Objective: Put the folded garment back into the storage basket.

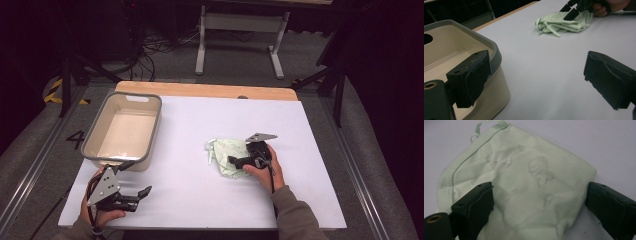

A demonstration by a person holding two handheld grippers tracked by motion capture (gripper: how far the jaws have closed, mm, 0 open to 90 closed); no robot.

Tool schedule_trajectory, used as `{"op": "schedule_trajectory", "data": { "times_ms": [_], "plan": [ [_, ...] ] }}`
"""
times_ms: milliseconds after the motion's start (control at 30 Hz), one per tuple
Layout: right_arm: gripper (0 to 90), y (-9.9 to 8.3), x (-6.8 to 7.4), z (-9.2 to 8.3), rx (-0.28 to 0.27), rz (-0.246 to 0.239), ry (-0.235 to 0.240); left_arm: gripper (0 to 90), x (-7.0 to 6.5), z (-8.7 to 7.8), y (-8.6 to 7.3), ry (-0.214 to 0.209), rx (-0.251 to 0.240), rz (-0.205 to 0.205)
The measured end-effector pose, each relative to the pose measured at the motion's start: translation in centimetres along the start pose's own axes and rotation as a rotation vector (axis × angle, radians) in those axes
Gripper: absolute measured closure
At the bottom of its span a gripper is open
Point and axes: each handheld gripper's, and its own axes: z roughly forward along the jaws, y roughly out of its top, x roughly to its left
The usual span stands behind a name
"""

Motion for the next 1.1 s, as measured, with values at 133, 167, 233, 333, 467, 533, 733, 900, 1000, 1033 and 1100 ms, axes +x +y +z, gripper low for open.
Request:
{"op": "schedule_trajectory", "data": {
  "times_ms": [133,167,233,333,467,533,733,900,1000,1033,1100],
  "plan": [
    [10.1,0.0,0.2,0.0,0.006,-0.017,-0.004,8.5,0.0,0.0,0.0,0.003,0.000,-0.002],
    [13.8,0.0,0.3,0.0,0.006,-0.022,0.001,8.9,0.0,0.0,0.0,0.003,-0.001,-0.002],
    [16.4,0.0,0.4,-0.1,0.004,-0.025,0.008,9.0,0.0,0.0,0.0,0.000,-0.001,-0.001],
    [32.4,-0.1,0.8,-0.3,-0.002,-0.046,0.042,9.0,0.1,0.0,0.0,0.001,0.001,0.001],
    [60.2,-0.1,1.0,-0.5,-0.002,-0.049,0.134,9.2,0.1,0.0,0.0,0.005,0.001,0.004],
    [64.2,-0.1,1.0,-0.5,-0.004,-0.046,0.152,9.3,0.1,0.0,0.0,0.004,0.001,0.003],
    [74.2,-0.2,0.9,-0.5,-0.016,-0.033,0.183,10.9,0.1,-0.1,0.0,0.012,-0.009,-0.002],
    [78.3,-0.1,0.9,-1.2,-0.062,-0.045,0.171,10.7,0.1,-0.1,0.0,0.010,-0.006,-0.001],
    [78.7,-0.1,0.8,-1.7,-0.096,-0.029,0.170,10.7,0.1,-0.1,0.0,0.007,-0.007,-0.004],
    [78.7,-0.1,0.8,-1.8,-0.102,-0.030,0.167,10.7,0.1,-0.1,0.0,0.008,-0.007,-0.004],
    [78.8,-0.1,0.8,-1.9,-0.105,-0.027,0.165,10.7,0.1,-0.1,0.0,0.005,-0.008,-0.004]
  ]
}}
